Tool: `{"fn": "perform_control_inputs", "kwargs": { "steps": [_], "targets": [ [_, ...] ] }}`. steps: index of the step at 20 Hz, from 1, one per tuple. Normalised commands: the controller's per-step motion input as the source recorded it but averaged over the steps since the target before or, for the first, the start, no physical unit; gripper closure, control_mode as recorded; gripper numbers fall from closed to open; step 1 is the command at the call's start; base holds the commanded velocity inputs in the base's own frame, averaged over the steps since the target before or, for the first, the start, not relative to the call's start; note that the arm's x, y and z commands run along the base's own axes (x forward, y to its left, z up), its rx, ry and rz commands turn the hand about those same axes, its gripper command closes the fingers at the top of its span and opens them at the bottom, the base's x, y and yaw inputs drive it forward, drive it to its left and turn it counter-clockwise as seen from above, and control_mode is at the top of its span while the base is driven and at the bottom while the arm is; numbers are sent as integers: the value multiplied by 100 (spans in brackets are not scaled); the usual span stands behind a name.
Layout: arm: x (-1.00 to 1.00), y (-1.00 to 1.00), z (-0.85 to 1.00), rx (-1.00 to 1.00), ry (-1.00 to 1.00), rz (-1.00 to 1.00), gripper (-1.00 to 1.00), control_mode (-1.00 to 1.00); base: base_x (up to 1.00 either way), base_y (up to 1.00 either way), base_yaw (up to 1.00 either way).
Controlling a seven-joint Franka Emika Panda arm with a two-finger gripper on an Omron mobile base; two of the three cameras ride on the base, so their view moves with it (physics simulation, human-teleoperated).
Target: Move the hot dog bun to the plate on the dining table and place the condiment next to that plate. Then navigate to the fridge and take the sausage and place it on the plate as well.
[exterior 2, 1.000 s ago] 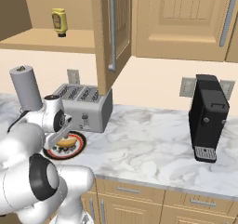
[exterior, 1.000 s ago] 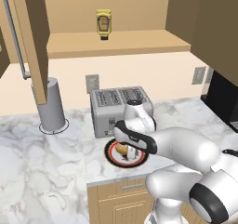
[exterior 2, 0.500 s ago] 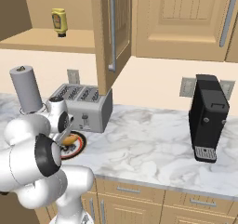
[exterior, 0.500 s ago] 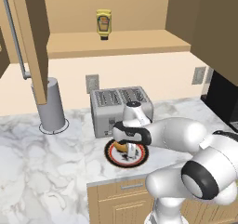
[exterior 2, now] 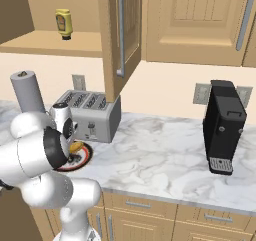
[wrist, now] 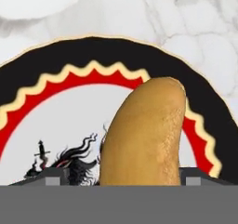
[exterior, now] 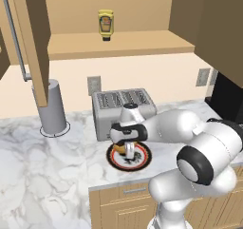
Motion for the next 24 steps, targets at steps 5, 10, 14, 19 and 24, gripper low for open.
{"fn": "perform_control_inputs", "kwargs": {
  "steps": [5,10,14,19,24],
  "targets": [
    [-36,-2,13,0,-12,-3,100,-100,0,0,0],
    [-76,-7,97,8,-9,-15,100,-100,0,0,0],
    [-64,-6,100,21,9,-21,100,-100,0,0,0],
    [-54,-28,100,26,27,-40,100,-100,0,0,0],
    [-39,-30,84,10,33,-43,100,-100,0,0,0]
  ]
}}
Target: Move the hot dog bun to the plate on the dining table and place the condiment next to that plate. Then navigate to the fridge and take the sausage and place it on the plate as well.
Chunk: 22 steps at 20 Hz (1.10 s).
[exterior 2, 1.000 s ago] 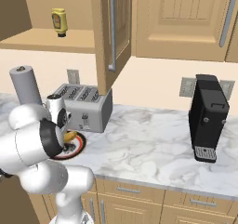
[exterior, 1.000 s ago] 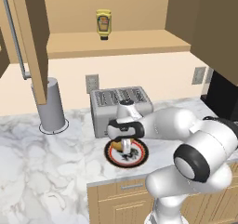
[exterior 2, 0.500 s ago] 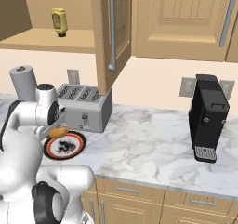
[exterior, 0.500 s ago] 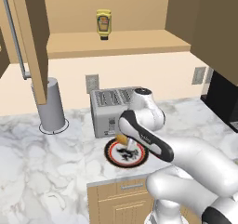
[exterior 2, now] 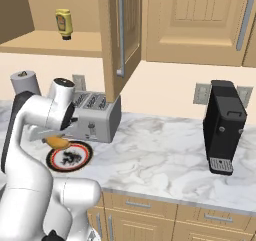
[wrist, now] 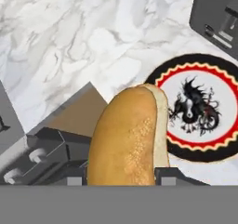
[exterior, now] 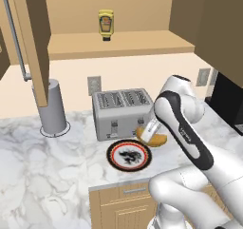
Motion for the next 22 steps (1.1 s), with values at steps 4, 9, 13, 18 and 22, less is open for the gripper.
{"fn": "perform_control_inputs", "kwargs": {
  "steps": [4,9,13,18,22],
  "targets": [
    [-54,-6,40,0,25,-41,100,-100,0,0,0],
    [-30,0,11,-5,16,-41,100,-100,0,0,0],
    [-4,-2,0,0,10,-13,100,100,-27,-9,-7],
    [0,0,0,0,0,0,100,100,-100,-22,-16],
    [0,0,0,0,0,0,100,100,-79,-34,-40]
  ]
}}
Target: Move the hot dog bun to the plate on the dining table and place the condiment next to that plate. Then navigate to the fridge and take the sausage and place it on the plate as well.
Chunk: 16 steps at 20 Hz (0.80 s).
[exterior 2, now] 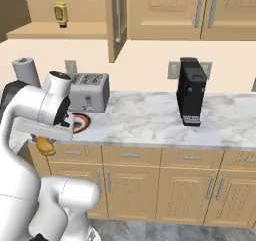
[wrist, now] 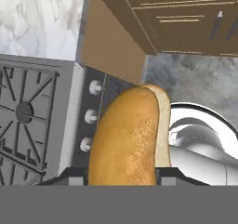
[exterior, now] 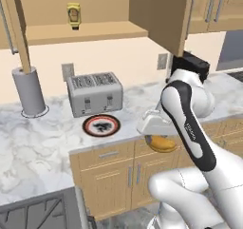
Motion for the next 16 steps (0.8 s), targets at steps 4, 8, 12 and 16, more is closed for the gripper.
{"fn": "perform_control_inputs", "kwargs": {
  "steps": [4,8,12,16],
  "targets": [
    [0,0,0,0,0,0,100,100,3,-28,-89],
    [0,0,0,0,0,0,100,100,10,-54,-89],
    [0,0,0,0,0,0,100,100,14,-84,-82],
    [0,0,0,0,0,0,100,100,13,-89,-81]
  ]
}}
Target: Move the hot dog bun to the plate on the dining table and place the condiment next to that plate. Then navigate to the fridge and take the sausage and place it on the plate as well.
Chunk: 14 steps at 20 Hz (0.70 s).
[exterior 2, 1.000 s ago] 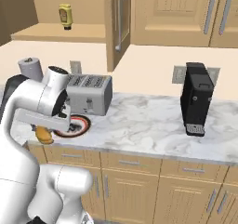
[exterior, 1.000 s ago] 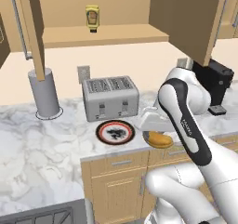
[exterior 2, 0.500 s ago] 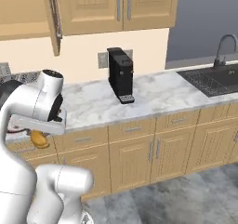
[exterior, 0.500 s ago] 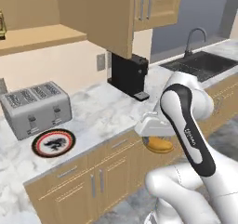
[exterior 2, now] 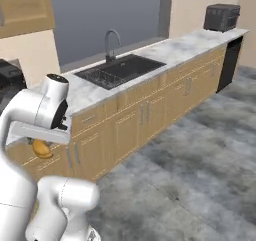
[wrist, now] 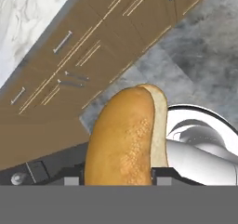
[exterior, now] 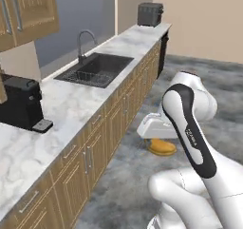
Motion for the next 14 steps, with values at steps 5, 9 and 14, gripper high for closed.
{"fn": "perform_control_inputs", "kwargs": {
  "steps": [5,9,14],
  "targets": [
    [0,0,0,0,0,0,100,100,12,-86,-81],
    [0,0,0,0,0,0,100,100,14,-68,-84],
    [0,0,0,0,0,0,100,100,23,-50,-83]
  ]
}}
